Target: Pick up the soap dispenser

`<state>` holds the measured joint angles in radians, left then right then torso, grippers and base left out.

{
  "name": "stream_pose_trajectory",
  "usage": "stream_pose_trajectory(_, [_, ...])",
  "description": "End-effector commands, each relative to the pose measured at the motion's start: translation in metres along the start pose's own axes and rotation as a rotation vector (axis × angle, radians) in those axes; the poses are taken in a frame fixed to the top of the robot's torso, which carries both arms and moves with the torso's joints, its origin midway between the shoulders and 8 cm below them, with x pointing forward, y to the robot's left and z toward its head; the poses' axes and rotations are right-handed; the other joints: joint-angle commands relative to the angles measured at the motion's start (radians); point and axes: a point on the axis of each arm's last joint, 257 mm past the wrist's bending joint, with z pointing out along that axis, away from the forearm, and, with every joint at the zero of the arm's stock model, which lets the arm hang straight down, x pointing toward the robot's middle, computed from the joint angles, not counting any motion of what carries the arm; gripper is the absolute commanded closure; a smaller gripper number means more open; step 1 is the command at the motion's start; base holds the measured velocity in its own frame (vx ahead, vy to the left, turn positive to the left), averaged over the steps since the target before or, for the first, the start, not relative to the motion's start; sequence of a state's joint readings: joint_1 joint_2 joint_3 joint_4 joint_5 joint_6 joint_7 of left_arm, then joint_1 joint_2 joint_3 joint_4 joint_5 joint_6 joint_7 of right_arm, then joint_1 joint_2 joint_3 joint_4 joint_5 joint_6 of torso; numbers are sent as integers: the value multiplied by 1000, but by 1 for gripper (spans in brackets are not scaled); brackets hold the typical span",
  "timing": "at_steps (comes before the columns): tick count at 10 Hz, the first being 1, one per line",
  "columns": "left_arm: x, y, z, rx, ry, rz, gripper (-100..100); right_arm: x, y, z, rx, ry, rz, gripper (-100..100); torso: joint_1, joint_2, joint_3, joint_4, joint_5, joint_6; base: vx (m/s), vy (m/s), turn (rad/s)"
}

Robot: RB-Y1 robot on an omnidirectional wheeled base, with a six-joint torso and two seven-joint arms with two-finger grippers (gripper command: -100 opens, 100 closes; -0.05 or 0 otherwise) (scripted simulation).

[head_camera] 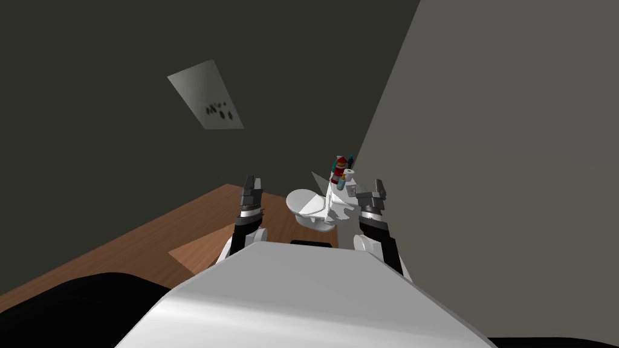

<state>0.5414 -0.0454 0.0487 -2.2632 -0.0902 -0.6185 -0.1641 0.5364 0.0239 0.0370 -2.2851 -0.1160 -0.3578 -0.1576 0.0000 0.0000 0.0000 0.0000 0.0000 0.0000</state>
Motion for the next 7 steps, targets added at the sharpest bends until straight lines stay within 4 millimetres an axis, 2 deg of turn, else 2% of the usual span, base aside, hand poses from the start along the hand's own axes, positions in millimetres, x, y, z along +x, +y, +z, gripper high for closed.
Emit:
stream_pose_trajectory(1, [0, 0, 0, 0, 0, 0, 0, 0, -9, -3, 28, 24, -37, -100, 0, 0, 0, 0, 0, 0, -26, 10, -58])
stream_pose_trajectory(7, [0, 0, 0, 0, 0, 0, 0, -15, -56, -19, 157, 100, -232, -100, 3, 4, 2, 1, 1, 0, -61, 42, -93])
